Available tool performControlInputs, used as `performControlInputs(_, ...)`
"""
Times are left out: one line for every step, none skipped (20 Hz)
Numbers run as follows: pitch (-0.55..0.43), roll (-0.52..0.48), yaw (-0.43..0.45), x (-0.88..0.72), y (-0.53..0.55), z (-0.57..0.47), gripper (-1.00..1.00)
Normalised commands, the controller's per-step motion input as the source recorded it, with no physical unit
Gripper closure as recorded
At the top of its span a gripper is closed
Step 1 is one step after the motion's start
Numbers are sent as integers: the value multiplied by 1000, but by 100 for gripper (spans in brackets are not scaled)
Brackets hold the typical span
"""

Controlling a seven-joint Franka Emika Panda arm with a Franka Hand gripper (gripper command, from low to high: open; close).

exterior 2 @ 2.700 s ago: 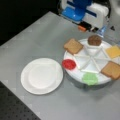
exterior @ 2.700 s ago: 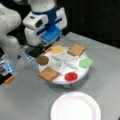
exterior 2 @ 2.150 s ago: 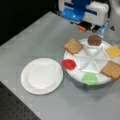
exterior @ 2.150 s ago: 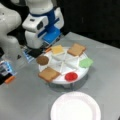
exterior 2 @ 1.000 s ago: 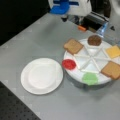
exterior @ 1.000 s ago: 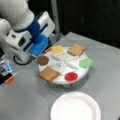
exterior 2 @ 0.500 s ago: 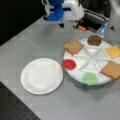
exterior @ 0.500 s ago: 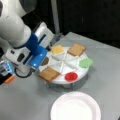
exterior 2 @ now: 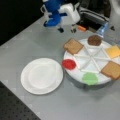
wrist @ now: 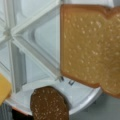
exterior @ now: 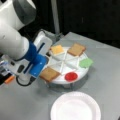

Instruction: Ingredient selection for cheeseburger or sandwich

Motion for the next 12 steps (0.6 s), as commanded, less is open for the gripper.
performControlInputs(99, 410, 64, 141, -284, -103, -100)
performControlInputs(97, 392, 62, 151, -272, -101, -100)
performControlInputs(95, 377, 58, 150, -264, -112, -100)
performControlInputs(90, 375, 61, 146, -252, -137, -100)
performControlInputs(84, 371, 61, 140, -232, -167, -100)
performControlInputs(96, 343, 64, 137, -207, -199, -100)
performControlInputs(104, 337, 64, 132, -181, -222, -100)
performControlInputs(96, 353, 57, 122, -170, -241, -100)
performControlInputs(76, 403, 49, 106, -175, -259, -100)
performControlInputs(68, 428, 39, 90, -193, -267, -100)
performControlInputs(56, 427, 36, 82, -207, -249, -100)
performControlInputs(50, 437, 17, 82, -226, -254, -100)
